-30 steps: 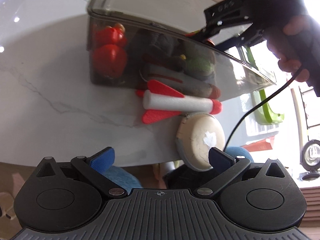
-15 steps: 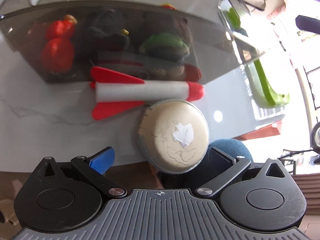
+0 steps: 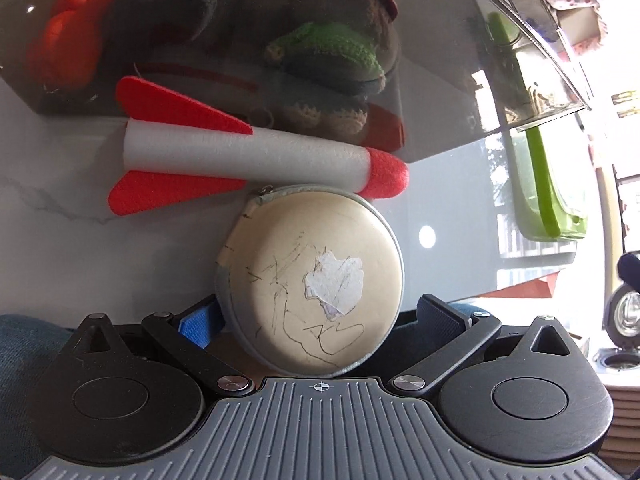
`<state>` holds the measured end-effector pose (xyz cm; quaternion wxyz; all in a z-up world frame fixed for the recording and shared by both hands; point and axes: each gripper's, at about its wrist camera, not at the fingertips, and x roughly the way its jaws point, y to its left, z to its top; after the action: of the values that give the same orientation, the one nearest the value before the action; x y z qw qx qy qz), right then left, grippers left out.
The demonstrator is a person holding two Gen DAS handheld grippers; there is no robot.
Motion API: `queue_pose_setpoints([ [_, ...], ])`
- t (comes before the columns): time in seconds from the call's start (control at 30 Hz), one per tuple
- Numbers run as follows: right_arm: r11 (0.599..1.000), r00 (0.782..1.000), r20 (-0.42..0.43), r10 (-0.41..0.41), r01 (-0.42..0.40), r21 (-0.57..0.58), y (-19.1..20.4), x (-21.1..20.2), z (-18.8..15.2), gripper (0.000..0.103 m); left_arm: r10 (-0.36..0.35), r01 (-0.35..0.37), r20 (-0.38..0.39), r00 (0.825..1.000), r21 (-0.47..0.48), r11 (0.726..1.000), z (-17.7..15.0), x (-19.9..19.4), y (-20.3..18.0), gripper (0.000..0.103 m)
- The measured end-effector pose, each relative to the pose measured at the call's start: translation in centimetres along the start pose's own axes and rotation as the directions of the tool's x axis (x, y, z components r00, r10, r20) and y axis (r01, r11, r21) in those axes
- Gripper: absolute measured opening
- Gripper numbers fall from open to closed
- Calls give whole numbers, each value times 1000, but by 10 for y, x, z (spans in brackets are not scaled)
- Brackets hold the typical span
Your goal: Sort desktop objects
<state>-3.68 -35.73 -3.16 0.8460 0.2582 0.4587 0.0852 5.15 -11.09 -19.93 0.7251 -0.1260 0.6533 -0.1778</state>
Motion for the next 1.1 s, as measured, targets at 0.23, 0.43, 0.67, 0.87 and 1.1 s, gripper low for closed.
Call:
queue_pose_setpoints([
  [0.23, 986, 998, -28, 54, -49, 160, -25, 26, -32, 77, -97, 99, 31, 995, -78, 992, -5, -8, 23, 71],
  [0.43, 961, 994, -32, 103, -91, 261, -14, 39, -76, 77, -154, 157, 33, 987, -115, 981, -3, -20, 31, 55],
  [0.67, 940, 1000, -12, -12, 16, 342, -18, 61, -86, 77, -207, 210, 45, 977, -93, 973, 3, -30, 28, 62],
  [0.87, 950, 971, -3, -238, 233, 209, -28, 85, -63, 46, -211, 215, 56, 976, -69, 974, 8, -32, 20, 68],
  [1.1, 961, 979, -37, -201, 205, 186, -30, 114, -63, 35, -221, 221, 28, 975, -10, 975, 2, -39, 16, 76],
])
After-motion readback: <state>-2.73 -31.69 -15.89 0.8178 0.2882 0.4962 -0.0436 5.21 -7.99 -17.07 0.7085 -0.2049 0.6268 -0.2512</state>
